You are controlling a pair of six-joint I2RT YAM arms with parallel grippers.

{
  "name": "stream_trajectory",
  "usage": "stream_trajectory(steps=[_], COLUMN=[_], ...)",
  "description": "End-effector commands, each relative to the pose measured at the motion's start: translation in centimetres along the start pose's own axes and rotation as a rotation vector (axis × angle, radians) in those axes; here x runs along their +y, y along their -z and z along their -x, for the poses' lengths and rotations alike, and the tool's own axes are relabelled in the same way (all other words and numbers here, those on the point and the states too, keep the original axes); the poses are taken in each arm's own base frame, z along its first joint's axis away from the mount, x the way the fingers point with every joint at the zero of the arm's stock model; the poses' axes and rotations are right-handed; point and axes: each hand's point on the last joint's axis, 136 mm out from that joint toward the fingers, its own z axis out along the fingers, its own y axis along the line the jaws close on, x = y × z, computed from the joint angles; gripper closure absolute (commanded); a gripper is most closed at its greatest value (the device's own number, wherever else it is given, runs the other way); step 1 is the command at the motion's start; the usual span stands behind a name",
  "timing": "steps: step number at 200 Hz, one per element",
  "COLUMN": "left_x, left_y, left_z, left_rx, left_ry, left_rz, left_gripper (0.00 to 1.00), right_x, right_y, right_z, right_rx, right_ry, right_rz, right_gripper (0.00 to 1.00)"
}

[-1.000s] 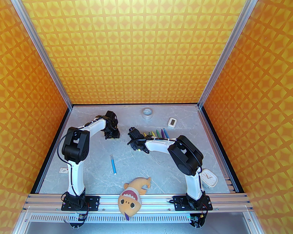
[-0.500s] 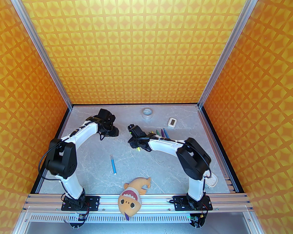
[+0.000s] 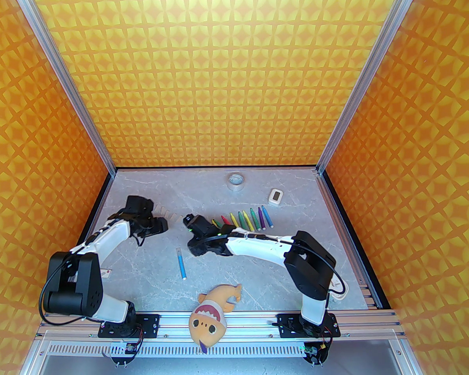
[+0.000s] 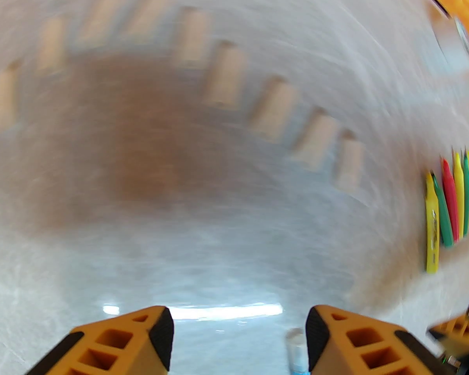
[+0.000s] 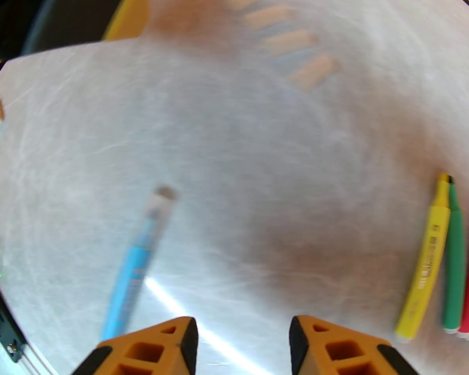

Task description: Open the pen caps

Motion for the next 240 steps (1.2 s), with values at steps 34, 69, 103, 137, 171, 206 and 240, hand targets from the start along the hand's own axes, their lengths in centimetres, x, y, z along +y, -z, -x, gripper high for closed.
stream_trajectory(steps=[34, 69, 103, 137, 171, 206, 240], left_x=[0.8, 0.5, 0.2, 0.3, 0.1, 0.1, 0.0], left_y=[0.1, 0.6, 1.2, 1.4, 1.9, 2.3, 2.6], left_z=[1.4, 2.0, 2.5, 2.7, 3.0, 3.2, 3.2], left_rx=[-0.107, -0.137, -0.174, -0.186, -0.208, -0.219, -0.226], left_ry=[0.046, 0.034, 0.029, 0.026, 0.024, 0.019, 0.018], left_rz=[-0.031, -0.04, -0.052, -0.052, -0.059, -0.064, -0.072], left_gripper=[0.39, 0.39, 0.38, 0.39, 0.38, 0.39, 0.39], right_x=[4.6, 7.1, 7.8, 6.6, 6.9, 7.0, 6.0], right_y=[-1.7, -2.8, -3.6, -4.2, -4.9, -6.0, -6.9], right_z=[-1.8, -3.3, -4.7, -5.8, -6.3, -6.6, -6.7], right_rx=[0.134, 0.187, 0.227, 0.268, 0.305, 0.327, 0.335], right_ry=[0.056, 0.06, 0.05, 0.056, 0.073, 0.068, 0.021], right_rz=[-0.018, 0.002, -0.023, -0.101, -0.098, -0.087, -0.068], right_gripper=[0.56, 0.55, 0.56, 0.58, 0.62, 0.7, 0.81])
